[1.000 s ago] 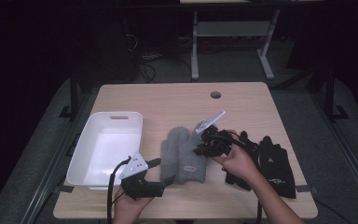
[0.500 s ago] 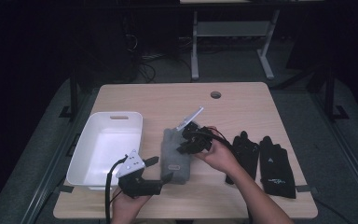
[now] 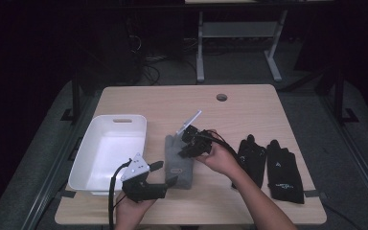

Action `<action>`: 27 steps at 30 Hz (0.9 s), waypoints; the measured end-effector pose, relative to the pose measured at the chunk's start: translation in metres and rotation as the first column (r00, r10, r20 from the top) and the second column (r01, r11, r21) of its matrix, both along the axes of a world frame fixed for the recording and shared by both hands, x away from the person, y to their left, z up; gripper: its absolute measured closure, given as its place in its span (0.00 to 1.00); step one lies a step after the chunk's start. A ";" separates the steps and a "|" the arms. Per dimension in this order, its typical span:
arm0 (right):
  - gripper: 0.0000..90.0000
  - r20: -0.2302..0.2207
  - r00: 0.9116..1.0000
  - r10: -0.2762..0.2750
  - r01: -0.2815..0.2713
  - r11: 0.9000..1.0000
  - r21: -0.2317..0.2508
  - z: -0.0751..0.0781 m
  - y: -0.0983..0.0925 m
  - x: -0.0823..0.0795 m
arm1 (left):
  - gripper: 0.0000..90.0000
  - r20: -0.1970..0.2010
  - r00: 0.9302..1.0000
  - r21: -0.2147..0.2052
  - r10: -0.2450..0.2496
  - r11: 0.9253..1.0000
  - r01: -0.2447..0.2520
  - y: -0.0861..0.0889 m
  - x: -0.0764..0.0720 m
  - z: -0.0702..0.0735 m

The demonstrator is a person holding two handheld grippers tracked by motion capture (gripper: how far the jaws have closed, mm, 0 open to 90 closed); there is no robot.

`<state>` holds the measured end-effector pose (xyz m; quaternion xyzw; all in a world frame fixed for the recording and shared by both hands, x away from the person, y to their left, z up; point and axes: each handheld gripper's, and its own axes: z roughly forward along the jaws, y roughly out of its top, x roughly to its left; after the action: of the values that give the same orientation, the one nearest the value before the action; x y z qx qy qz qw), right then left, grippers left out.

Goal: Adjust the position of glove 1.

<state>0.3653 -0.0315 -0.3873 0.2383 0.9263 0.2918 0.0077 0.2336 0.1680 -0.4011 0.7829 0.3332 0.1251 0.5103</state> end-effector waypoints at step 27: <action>0.39 -0.162 0.954 -0.252 0.278 0.947 0.164 -0.012 -0.060 0.047 | 0.55 -0.078 0.994 0.048 0.072 0.997 -0.068 -0.013 0.013 -0.004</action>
<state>0.4126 -0.0914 -0.3989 0.3803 0.8529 0.3554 -0.0398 0.2466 0.1546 -0.4052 0.7863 0.3778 0.1190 0.4742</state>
